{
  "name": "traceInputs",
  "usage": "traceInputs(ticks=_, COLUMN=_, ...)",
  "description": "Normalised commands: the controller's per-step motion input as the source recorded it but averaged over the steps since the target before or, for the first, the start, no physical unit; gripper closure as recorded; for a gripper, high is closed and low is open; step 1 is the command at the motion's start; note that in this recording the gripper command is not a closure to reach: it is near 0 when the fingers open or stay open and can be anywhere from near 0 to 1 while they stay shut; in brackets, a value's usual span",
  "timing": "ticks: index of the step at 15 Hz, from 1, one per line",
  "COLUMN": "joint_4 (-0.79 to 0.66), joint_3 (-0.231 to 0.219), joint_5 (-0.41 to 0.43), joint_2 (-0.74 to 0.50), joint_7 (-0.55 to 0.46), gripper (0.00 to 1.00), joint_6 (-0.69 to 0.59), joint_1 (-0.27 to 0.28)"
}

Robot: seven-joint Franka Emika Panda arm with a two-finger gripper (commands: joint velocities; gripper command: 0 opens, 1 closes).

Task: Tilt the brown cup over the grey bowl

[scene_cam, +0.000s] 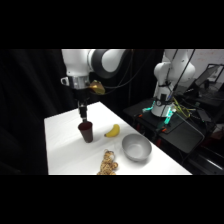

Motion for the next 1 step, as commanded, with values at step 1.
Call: traceInputs(ticks=1, joint_4=-0.12, joint_3=0.020, joint_5=0.196, joint_2=-0.44, joint_7=-0.34, gripper=0.00, joint_6=-0.07, joint_1=-0.172)
